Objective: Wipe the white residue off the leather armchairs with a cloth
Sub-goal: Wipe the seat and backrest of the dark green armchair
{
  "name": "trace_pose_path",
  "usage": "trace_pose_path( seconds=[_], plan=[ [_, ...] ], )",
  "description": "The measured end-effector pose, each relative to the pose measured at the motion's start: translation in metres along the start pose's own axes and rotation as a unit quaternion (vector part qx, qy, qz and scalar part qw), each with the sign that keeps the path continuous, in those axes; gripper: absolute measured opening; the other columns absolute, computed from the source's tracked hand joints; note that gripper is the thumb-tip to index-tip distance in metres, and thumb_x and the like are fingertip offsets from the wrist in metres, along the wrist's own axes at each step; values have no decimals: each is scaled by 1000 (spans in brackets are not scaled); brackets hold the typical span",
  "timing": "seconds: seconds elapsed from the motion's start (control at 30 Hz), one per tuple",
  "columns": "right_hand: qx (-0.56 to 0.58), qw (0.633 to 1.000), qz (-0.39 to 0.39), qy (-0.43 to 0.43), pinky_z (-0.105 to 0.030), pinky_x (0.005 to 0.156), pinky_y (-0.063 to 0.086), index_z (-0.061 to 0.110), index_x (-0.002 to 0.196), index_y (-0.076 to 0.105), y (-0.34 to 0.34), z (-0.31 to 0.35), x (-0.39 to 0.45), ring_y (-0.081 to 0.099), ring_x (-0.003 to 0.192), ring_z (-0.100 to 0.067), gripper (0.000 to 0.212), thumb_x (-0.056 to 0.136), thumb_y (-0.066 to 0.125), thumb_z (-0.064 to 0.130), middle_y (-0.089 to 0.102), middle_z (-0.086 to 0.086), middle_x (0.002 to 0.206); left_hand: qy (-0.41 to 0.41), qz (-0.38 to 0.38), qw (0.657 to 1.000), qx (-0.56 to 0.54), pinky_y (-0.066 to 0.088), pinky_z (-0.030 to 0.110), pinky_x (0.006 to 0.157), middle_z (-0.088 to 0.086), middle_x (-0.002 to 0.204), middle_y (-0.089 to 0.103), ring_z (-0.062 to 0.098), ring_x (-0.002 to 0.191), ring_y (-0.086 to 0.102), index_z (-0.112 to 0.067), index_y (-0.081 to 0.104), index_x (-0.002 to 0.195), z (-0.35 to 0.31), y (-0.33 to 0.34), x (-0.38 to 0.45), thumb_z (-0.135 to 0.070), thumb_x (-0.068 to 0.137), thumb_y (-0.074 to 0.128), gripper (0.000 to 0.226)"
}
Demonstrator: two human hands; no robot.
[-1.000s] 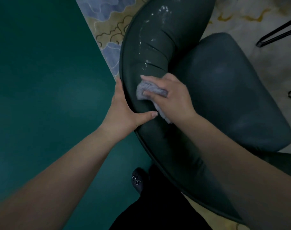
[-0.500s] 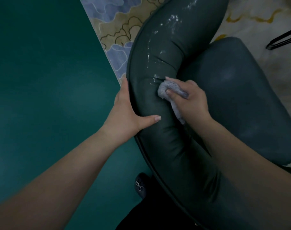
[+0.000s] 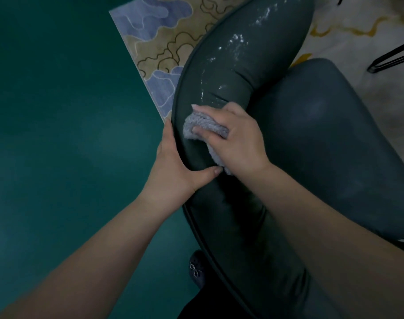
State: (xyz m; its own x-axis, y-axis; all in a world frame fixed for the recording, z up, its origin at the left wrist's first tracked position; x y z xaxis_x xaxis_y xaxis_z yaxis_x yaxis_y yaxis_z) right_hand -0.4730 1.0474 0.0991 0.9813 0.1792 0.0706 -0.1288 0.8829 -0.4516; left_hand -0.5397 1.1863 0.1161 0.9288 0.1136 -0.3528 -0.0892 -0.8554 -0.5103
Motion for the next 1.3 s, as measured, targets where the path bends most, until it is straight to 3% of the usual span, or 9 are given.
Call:
trace_pose_path(
  seconds=[0.23,0.4,0.53,0.73,0.8,0.9,1.0,1.23,1.3],
  plan=[
    [-46,999,-9,9,-31,82,49,41,119,64,-20,-12,9,53,82,-5,34,85,66,40,44,12,85,-17,-4,1000,14,24,22,113,-10,157,20,3,141,24,-27,-5,153,-8,-10,11,-42,59,86,132],
    [-48,997,45,-41,-28,82,50,46,120,61,-2,5,14,57,84,-5,38,82,63,46,47,9,87,-19,-3,999,32,22,16,107,-6,158,19,4,142,22,-23,-5,153,-15,-13,20,-40,61,86,131],
    [-44,999,0,25,-33,85,50,40,119,64,-26,-17,18,56,84,-7,33,85,66,38,49,7,89,-14,8,1000,10,27,18,109,-11,153,25,1,136,30,-24,-4,153,-16,-16,27,-36,60,88,131],
    [-62,998,2,-15,-29,82,50,54,119,56,-3,1,41,57,85,-8,39,80,60,53,48,9,90,2,35,999,17,23,5,96,-11,155,23,-6,129,27,-23,-4,153,-18,-26,51,-37,61,87,130],
    [-86,996,-27,26,-27,85,48,54,116,54,-16,-14,42,56,87,-7,33,85,60,45,48,8,91,16,58,998,11,24,-3,91,-13,152,25,-9,124,29,-23,-2,153,-19,-29,62,-33,61,88,130],
    [-62,988,-106,91,-23,76,45,38,117,65,-29,-24,34,53,77,-5,34,85,69,30,45,8,83,28,99,995,21,28,10,103,-13,153,27,-6,127,33,-24,-2,154,-23,-36,79,-34,60,89,131],
    [-44,994,-96,42,-29,76,51,42,118,63,2,2,49,56,78,-8,39,81,69,35,47,11,84,45,132,990,36,37,33,110,-4,153,33,9,135,38,-26,2,153,-28,-38,94,-37,59,90,130],
    [-45,969,-192,149,-32,75,52,41,115,66,-11,-17,48,57,73,-8,34,84,69,26,45,14,79,75,186,979,45,38,37,110,-1,150,35,14,134,40,-21,7,152,-33,-48,122,-36,57,90,127],
    [-11,978,-181,107,-26,74,52,44,113,65,3,-3,52,59,73,-4,36,81,70,31,48,15,81,84,199,975,50,39,38,108,2,147,38,17,133,41,-18,11,151,-33,-48,126,-36,57,91,124]
  ],
)
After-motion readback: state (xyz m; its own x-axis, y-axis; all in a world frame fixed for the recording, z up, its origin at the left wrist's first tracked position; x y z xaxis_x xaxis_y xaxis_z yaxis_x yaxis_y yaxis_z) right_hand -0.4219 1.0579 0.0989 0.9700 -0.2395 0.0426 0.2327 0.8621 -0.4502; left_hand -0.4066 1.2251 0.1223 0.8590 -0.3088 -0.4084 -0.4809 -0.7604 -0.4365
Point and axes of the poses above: each hand's wrist, its own x-axis towards the middle knuckle, its own y-axis out of the palm, z = x × y, the point moved 2 cm from there along x, towards the middle knuckle
